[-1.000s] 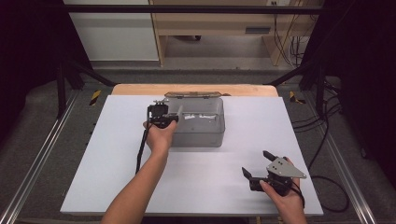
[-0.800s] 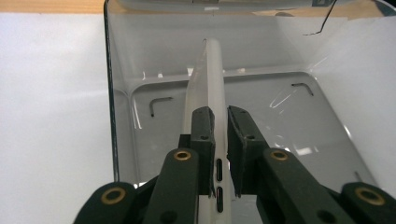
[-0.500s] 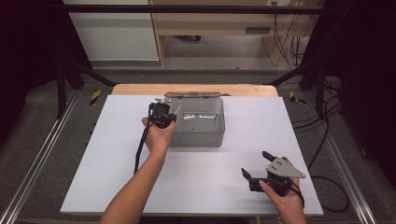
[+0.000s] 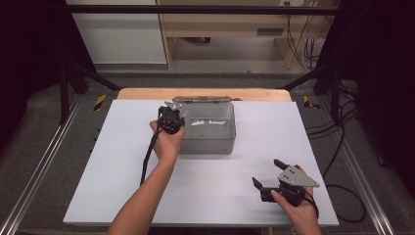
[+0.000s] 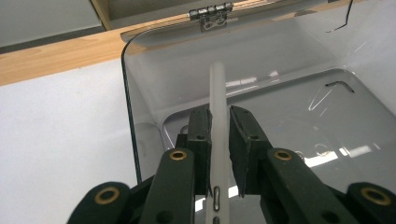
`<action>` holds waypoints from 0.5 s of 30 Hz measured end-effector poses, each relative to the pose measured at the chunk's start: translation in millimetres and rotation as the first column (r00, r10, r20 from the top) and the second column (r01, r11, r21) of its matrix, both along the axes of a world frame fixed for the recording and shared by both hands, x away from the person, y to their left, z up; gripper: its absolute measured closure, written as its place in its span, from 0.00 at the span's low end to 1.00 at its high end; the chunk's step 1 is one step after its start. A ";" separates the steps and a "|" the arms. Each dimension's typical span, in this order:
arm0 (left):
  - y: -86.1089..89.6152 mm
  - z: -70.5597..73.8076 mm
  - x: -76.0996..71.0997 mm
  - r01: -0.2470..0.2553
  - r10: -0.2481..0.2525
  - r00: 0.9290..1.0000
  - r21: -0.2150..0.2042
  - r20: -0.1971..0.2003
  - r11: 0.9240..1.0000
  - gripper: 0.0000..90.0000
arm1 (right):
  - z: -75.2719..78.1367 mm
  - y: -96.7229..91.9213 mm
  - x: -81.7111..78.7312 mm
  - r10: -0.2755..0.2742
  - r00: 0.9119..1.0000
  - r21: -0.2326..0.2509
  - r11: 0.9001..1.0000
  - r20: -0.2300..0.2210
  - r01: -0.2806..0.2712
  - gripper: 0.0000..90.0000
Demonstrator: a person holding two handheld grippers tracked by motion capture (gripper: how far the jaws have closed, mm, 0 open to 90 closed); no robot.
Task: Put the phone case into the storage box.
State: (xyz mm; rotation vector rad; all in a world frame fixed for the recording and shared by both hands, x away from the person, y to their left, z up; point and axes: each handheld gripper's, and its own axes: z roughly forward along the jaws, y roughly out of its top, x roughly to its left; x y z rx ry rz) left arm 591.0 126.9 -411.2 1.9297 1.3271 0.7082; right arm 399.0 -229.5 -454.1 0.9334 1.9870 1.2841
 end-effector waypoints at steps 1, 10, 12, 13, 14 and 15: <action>-0.4 -0.2 0.1 0.001 -0.001 1.000 0.006 0.000 1.000 0.87 | 0.0 0.0 0.0 0.000 1.000 0.000 1.000 0.000 0.000 0.07; -1.2 -0.2 -0.3 -0.015 0.015 1.000 0.016 0.004 1.000 0.89 | -0.4 -0.1 -0.5 0.006 1.000 -0.002 1.000 -0.002 -0.006 0.07; -1.5 -0.3 -0.4 -0.019 0.019 1.000 0.020 0.008 1.000 0.89 | -0.3 0.0 -0.6 0.007 1.000 -0.001 1.000 -0.003 -0.007 0.07; -1.8 -0.4 -0.4 -0.023 0.023 1.000 0.023 0.011 0.999 0.89 | -0.3 0.0 -0.7 0.009 1.000 -0.002 1.000 -0.004 -0.009 0.07; -1.8 -0.4 -0.4 -0.023 0.023 1.000 0.023 0.011 0.999 0.89 | -0.3 0.0 -0.7 0.009 1.000 -0.002 1.000 -0.004 -0.009 0.07; -2.2 -0.5 -0.5 -0.027 0.026 1.000 0.028 0.014 0.999 0.89 | -0.4 0.4 -0.8 0.010 1.000 -0.002 1.000 -0.005 -0.010 0.07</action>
